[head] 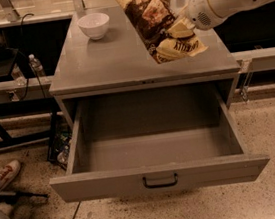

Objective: Pick brown chip bag from top drawer and place on counter

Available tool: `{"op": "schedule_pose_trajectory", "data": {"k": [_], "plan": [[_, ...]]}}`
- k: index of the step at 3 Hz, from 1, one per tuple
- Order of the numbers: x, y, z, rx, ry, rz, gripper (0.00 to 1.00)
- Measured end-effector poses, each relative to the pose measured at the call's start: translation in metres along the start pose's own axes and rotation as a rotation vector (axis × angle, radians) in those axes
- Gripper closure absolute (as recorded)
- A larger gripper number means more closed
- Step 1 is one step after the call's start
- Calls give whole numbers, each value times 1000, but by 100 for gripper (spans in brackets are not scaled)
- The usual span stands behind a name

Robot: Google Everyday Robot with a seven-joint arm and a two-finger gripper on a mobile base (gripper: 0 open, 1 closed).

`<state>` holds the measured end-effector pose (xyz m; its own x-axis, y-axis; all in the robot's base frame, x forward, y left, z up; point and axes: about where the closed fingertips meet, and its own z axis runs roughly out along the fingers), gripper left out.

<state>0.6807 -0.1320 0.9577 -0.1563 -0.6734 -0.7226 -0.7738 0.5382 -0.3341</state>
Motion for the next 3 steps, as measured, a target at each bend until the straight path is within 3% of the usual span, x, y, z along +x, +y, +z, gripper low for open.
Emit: {"op": "schedule_pose_trajectory", "data": {"k": [1,2,3], "plan": [[1,-6,3,12,1,-2,100],[5,-44,15,89,-18,-2,100],[9,-80,32,171,-79,27,100]]}}
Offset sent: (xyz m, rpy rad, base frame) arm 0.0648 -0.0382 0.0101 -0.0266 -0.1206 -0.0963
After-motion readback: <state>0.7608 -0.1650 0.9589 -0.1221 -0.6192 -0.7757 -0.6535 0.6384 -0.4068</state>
